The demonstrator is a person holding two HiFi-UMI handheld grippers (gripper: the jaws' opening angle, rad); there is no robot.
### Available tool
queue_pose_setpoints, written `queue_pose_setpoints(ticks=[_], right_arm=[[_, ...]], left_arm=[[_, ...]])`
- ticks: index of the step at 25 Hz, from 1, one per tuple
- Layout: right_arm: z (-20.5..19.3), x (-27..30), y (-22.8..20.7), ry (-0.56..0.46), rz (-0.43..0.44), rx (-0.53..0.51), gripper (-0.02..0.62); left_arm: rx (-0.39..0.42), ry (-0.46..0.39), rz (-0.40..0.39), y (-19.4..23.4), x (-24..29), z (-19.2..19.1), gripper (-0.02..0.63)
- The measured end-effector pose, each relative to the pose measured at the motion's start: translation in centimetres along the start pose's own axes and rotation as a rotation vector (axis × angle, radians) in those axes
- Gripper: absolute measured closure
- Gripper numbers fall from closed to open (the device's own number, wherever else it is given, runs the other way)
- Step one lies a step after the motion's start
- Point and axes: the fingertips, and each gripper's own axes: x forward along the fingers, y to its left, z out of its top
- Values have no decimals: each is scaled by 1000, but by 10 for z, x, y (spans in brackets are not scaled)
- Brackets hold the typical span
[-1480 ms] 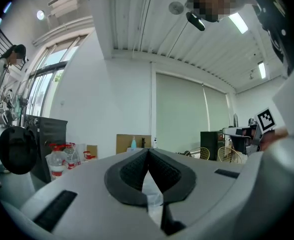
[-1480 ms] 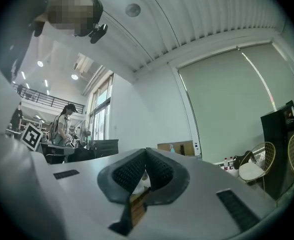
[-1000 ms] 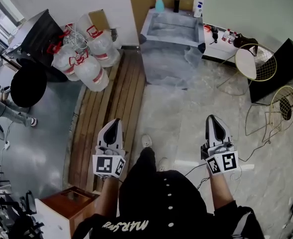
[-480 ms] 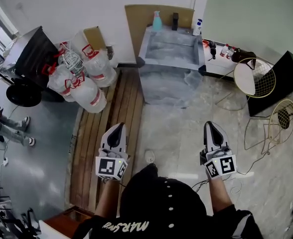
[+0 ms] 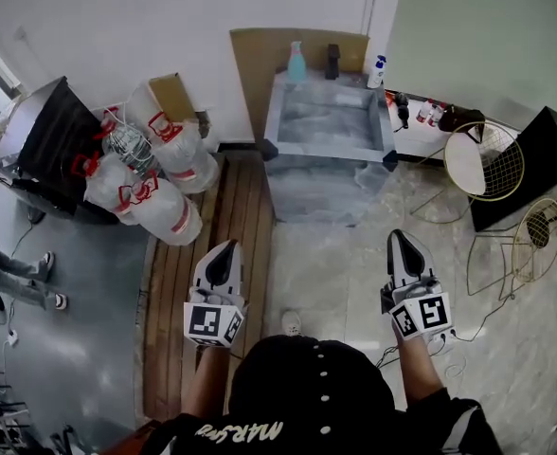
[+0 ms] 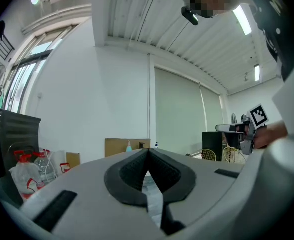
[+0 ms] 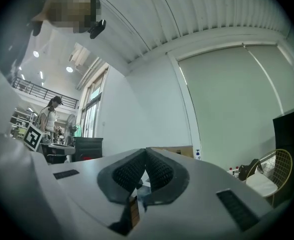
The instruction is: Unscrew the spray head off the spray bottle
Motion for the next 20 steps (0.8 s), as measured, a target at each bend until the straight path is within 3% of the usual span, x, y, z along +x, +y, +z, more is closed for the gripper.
queue_pose_setpoints(ticks=[16, 20], right_arm=[[-20, 81, -18, 35, -51, 40, 589], [-27, 114, -42, 17, -61, 63, 589]], left_arm=[[-48, 25, -106, 35, 77, -23, 581], [-65, 58, -41, 59, 111, -33, 581]])
